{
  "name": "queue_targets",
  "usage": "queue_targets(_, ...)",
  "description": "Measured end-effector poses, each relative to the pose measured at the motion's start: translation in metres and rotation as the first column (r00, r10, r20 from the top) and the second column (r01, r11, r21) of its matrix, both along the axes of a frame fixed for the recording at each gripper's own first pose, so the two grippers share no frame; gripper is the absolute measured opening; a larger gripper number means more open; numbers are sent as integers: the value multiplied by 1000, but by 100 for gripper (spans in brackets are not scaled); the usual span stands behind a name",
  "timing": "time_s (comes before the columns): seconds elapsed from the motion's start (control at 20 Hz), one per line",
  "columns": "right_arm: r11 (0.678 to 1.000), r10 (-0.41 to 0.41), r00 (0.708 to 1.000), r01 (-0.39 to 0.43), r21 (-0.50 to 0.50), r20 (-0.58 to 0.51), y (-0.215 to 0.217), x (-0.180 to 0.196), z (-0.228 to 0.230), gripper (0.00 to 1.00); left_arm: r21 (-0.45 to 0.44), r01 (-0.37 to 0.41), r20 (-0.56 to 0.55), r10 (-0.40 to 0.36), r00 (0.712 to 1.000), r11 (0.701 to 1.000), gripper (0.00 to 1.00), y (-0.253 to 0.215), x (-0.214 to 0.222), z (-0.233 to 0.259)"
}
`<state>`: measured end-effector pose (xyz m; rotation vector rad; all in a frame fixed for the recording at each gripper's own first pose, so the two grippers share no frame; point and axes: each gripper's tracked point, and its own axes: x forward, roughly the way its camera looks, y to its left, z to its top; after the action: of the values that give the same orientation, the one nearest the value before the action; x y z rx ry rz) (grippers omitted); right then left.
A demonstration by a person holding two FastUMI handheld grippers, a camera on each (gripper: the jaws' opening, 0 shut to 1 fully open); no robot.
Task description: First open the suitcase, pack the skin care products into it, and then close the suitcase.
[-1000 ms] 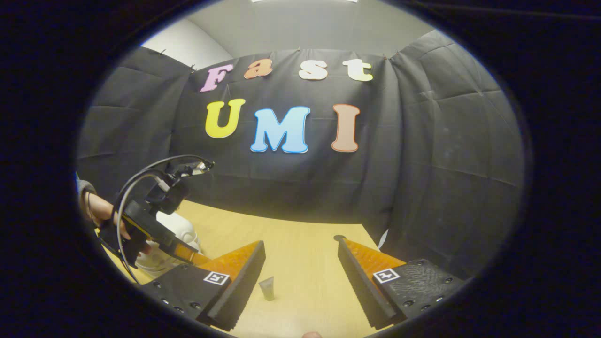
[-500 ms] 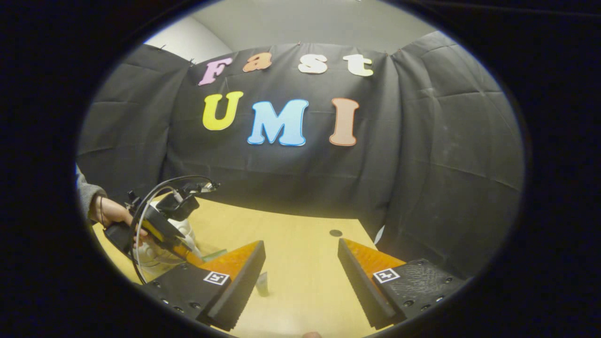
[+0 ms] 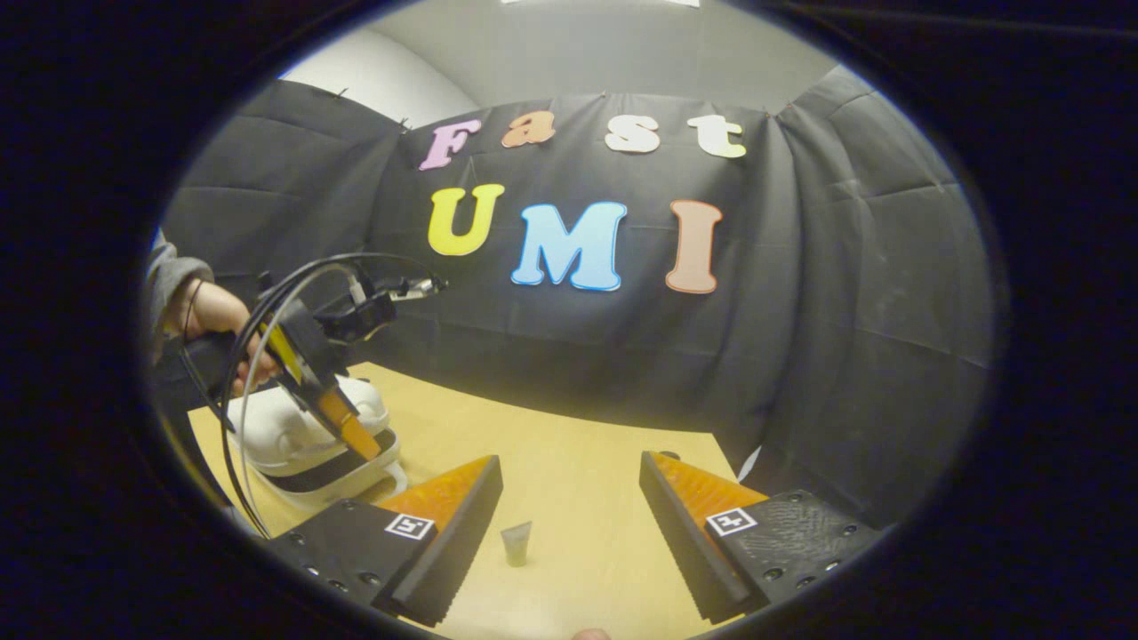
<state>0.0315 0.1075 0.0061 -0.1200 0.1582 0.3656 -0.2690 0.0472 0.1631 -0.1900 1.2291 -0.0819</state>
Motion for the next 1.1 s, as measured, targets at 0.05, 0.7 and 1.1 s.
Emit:
queue_targets(0.05,1000,8,1000,-8,11,5,0,-2,3,94,12,-6,23,6,1000,1000,19,18,0,19)
queue_targets(0.7,965,-253,967,250,84,23,28,3,31,94,101,-7,176,-11,984,995,18,258,5,144)
queue_targets(1.1,921,-384,923,383,73,5,65,-1,40,94,223,-67,169,30,985,973,18,438,5,87)
